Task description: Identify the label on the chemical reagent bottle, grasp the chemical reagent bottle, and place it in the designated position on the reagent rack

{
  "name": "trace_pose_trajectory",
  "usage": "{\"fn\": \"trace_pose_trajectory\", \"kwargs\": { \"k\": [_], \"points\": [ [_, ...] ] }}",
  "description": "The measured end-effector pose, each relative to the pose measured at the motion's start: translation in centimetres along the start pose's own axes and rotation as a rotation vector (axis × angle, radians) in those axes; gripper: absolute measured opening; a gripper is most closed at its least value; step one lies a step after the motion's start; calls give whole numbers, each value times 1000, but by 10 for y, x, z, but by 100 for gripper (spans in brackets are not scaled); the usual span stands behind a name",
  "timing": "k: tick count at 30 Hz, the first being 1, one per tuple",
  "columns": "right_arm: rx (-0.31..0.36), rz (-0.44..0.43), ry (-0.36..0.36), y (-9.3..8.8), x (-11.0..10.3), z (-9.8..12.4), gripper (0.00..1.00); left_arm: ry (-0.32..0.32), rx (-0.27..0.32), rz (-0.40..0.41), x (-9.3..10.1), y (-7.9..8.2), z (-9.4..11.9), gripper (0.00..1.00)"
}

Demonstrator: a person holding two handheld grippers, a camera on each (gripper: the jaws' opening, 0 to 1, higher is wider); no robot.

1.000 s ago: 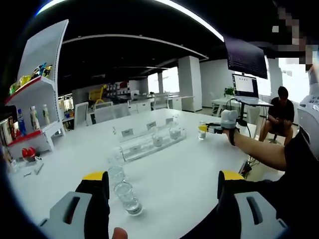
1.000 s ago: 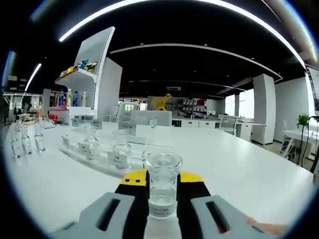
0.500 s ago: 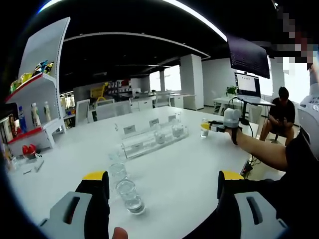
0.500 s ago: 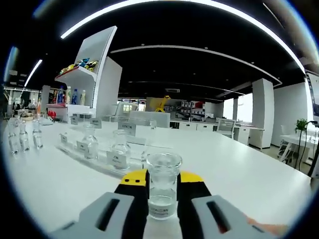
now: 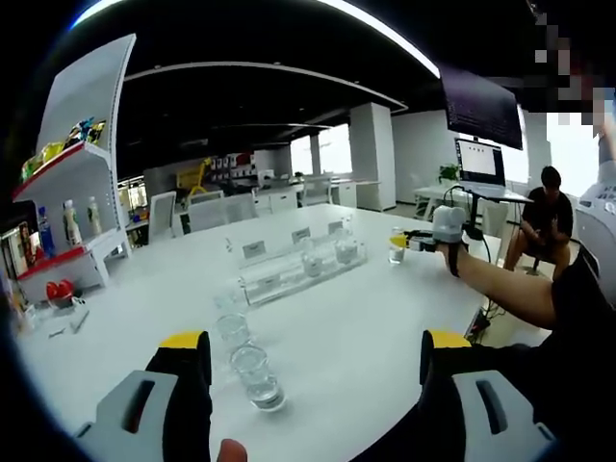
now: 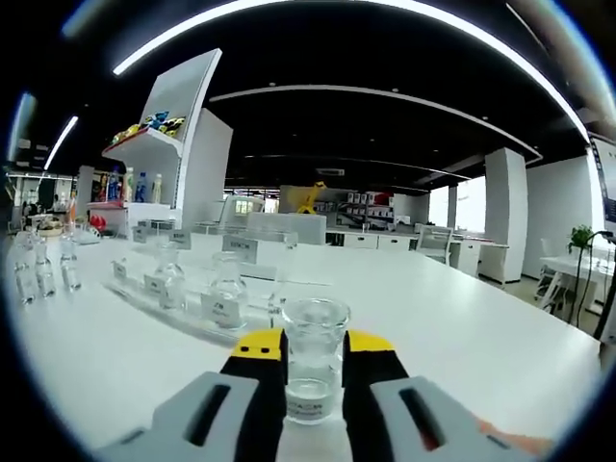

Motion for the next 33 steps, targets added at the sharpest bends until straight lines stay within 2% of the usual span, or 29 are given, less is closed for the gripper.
{"fn": "trace_pose_trajectory", "kwargs": {
  "k": [2, 5, 8, 15, 20, 25, 33],
  "points": [
    [4, 12, -21, 1, 0, 3, 18, 4, -1, 0, -1, 1, 0, 89],
    [54, 35, -40, 8, -1, 8, 18, 8, -8, -8, 0, 3, 1, 89],
    [74, 14, -17, 13, -5, 8, 18, 4, 2, -9, 2, 3, 4, 89],
    [62, -6, 7, 14, -6, 15, 18, 13, 1, -4, 2, 1, 8, 89],
    [47, -91, 28, 16, -2, 20, 18, 18, 5, -7, 2, 3, 10, 89],
    [49, -125, 33, 20, 1, 25, 17, 29, -4, -12, 3, 4, 11, 89],
    [75, -106, 65, 32, -5, 38, 17, 41, -10, -16, 3, 7, 12, 89]
  ]
}}
Point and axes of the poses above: the point that each gripper's makers call its tool centre point, and the gripper's own axes: z roughly backward along the fingers, x roughly to its right, y roughly out of its top, the point moved 10 cm from there along z, roughly backward along the fingers, and after that the axes turned 12 degrees about -y, right-handed, at the moved point
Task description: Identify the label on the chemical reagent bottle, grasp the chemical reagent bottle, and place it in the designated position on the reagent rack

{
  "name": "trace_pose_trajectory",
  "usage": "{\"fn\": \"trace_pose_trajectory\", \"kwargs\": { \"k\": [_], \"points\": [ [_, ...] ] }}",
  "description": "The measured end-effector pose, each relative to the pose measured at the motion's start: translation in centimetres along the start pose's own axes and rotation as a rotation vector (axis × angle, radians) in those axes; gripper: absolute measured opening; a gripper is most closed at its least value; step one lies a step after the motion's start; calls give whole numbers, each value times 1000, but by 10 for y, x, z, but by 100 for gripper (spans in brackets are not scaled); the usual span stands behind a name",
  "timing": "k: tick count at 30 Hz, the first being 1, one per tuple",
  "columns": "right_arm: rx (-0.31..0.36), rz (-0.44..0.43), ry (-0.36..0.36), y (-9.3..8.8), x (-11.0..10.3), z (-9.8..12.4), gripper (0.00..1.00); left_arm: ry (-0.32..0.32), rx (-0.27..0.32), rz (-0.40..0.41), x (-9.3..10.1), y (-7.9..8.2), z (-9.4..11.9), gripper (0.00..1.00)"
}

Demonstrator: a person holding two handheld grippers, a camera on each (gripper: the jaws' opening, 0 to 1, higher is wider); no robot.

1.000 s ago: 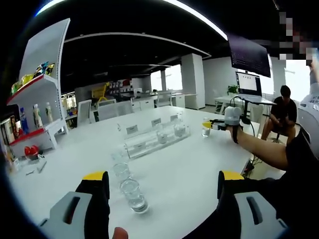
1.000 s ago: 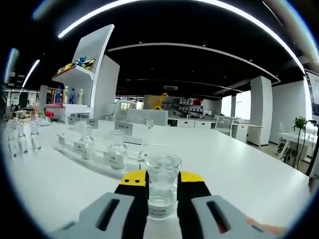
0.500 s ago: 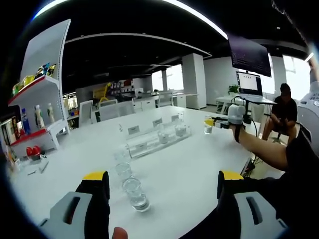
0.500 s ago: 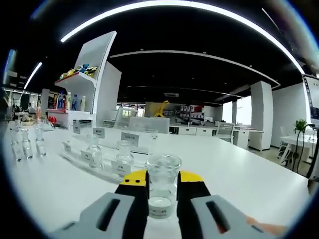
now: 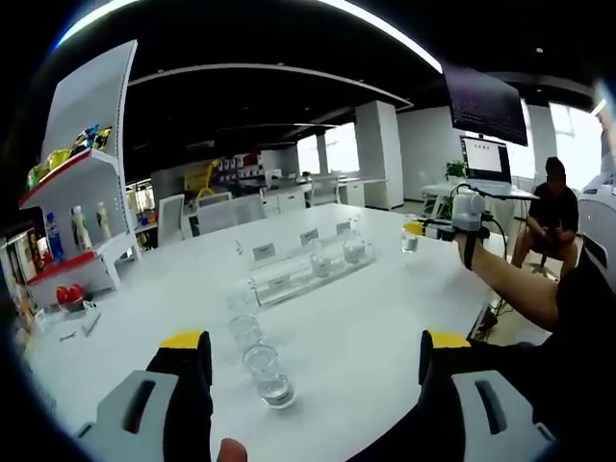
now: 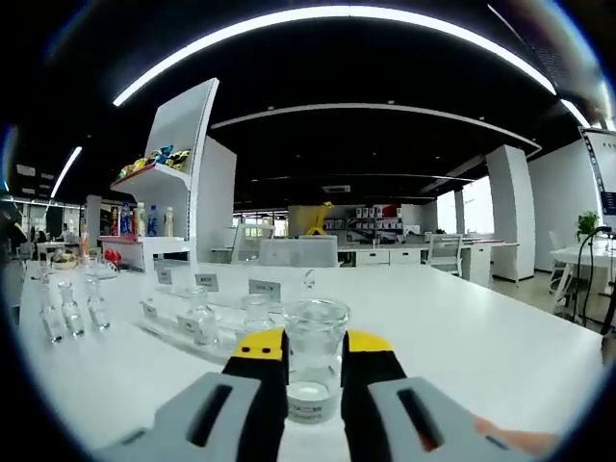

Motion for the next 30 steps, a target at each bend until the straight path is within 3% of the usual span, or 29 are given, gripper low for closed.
{"fn": "trace_pose_trajectory", "kwargs": {
  "k": [18, 30],
  "points": [
    [-3, -7, -7, 4, 1, 3, 17, -3, 7, 0, -1, -2, 4, 89],
    [15, -2, -9, 19, 1, 4, 17, -14, 5, 4, 0, -3, -1, 89]
  ]
}}
Point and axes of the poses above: the point that each gripper's makers call its tool centre point, and the gripper's own axes: z roughly backward along the fingers, x roughly to its right, y roughly out of its top, the point moved 10 cm from there along z, roughly backward along the fingers, and after that the axes turned 12 degrees about -y, right-handed, at the moved point
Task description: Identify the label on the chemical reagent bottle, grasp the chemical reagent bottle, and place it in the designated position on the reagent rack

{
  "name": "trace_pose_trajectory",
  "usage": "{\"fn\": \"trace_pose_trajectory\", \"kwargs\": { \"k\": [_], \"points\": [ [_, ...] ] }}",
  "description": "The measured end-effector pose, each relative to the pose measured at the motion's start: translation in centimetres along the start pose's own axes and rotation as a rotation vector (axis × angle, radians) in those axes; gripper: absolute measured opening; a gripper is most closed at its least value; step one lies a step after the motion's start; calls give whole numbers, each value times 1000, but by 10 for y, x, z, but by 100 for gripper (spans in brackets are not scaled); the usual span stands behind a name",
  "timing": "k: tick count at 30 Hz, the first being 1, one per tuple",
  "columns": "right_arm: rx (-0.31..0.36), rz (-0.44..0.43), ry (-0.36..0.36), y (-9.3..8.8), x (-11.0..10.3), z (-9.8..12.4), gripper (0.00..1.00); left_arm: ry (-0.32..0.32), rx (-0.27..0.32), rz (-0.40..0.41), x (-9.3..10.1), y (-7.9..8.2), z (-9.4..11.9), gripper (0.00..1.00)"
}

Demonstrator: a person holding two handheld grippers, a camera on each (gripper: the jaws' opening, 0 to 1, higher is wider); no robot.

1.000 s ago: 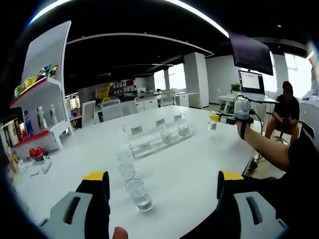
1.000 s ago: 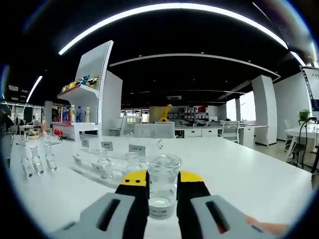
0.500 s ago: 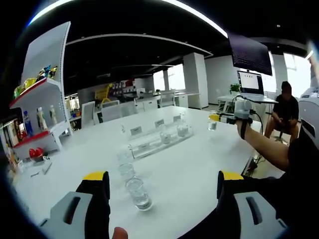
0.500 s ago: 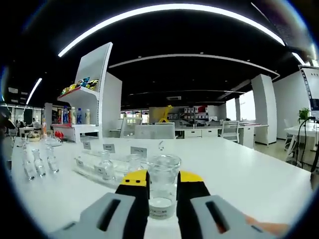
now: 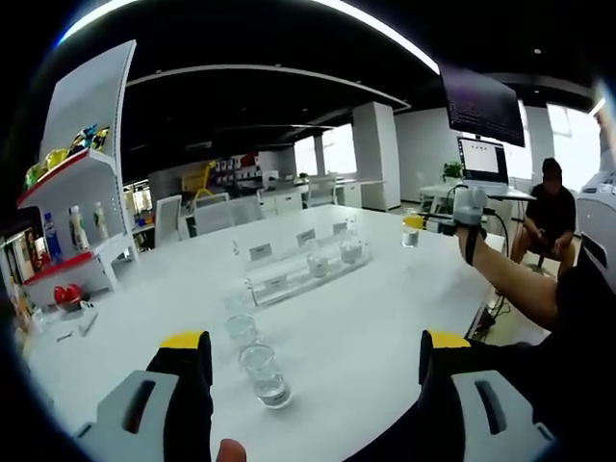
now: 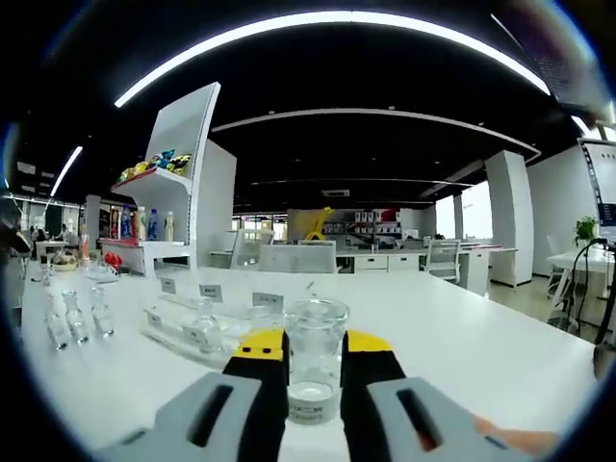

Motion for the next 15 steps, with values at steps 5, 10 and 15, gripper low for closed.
{"fn": "trace_pose_trajectory", "kwargs": {
  "k": [5, 10, 15],
  "points": [
    [-5, -19, 23, 11, -2, -6, 17, -3, 0, -2, 0, -3, 0, 89],
    [11, 10, 20, 24, -2, -7, 17, -4, 5, 11, -4, -6, -1, 89],
    [11, -6, 24, 31, -2, -8, 17, -9, -4, 9, -5, -7, -6, 89]
  ]
}}
Point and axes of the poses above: the point that each gripper's makers call its tool centre point, and the gripper's own axes: z roughly backward along the fingers, x roughly to its right, y roughly out of its top, the point moved 10 cm from there along z, roughly backward along the fingers, and after that the axes turned 12 degrees about -y, right-handed, at the moved point
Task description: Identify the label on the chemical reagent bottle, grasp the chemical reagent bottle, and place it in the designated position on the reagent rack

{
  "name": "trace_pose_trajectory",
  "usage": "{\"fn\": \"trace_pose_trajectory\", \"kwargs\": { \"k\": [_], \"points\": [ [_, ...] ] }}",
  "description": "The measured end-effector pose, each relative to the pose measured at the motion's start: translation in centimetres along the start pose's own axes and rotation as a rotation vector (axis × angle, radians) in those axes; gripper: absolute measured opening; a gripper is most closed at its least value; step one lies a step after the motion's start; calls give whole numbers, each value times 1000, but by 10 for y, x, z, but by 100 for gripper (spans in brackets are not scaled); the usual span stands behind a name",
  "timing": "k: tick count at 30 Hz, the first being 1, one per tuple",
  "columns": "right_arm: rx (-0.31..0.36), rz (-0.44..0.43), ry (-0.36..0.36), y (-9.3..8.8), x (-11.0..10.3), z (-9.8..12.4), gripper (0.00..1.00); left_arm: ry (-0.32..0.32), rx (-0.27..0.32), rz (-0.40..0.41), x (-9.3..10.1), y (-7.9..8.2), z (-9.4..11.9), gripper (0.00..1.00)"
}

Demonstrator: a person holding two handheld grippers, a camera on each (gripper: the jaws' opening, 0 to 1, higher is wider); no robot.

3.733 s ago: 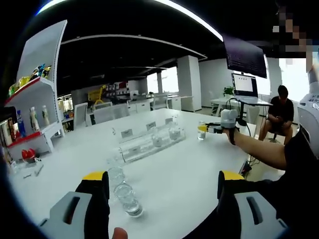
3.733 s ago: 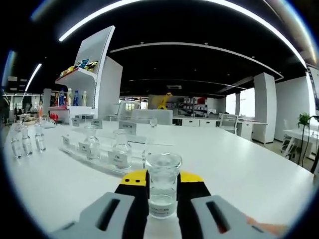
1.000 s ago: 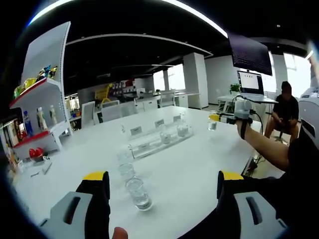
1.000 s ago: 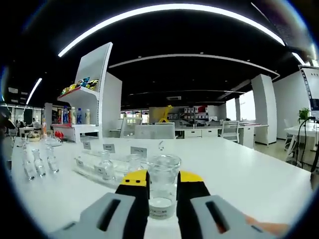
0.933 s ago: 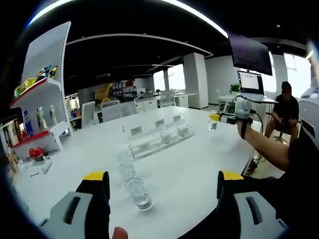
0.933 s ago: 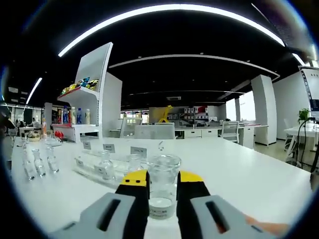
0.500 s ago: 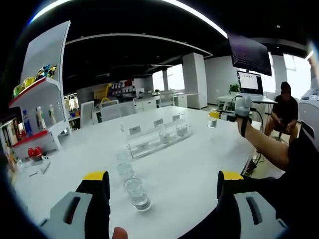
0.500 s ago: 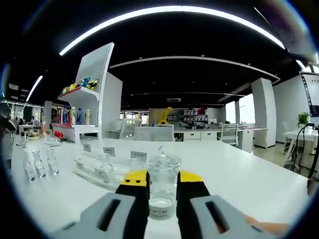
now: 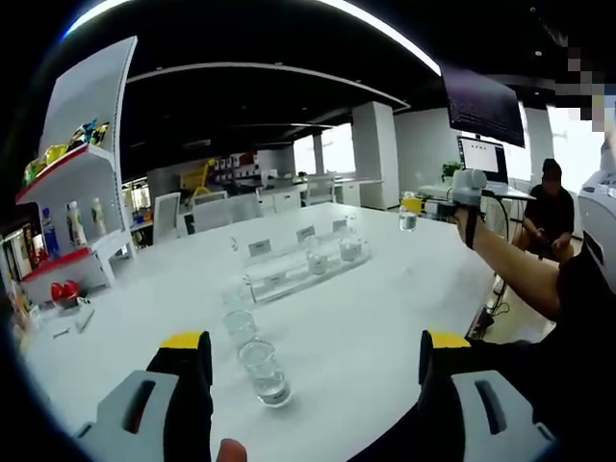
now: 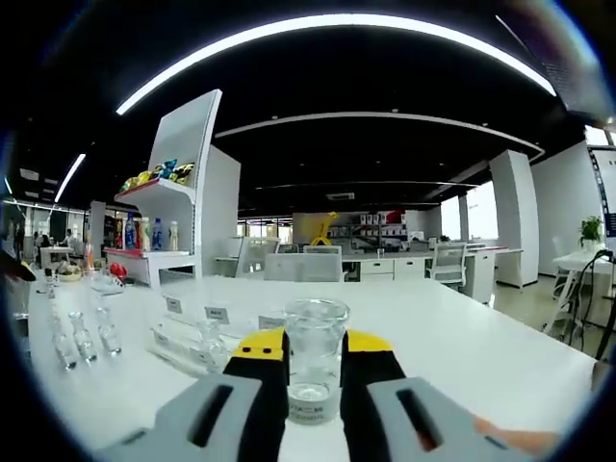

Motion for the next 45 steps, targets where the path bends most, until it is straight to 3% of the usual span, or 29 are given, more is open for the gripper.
{"fn": "trace_pose_trajectory", "kwargs": {
  "k": [18, 30, 45],
  "points": [
    [2, -27, 23, 33, 1, -13, 16, -11, -6, -24, 6, 8, -7, 88],
    [-14, -41, 35, 37, 5, -16, 16, -12, -12, -29, 8, 7, -8, 88],
    [-13, -64, 54, 54, 5, -28, 16, -11, -10, -30, 7, 7, -5, 88]
  ]
}}
Point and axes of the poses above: the point that each gripper's makers call its tool centre point, and the gripper's own axes: z roughly backward along the fingers, x roughly to its right, y roughly out of its top, the point moved 10 cm from there along z, roughly backward along the fingers, and after that the axes turned 12 degrees about -y, right-handed, at the moved point
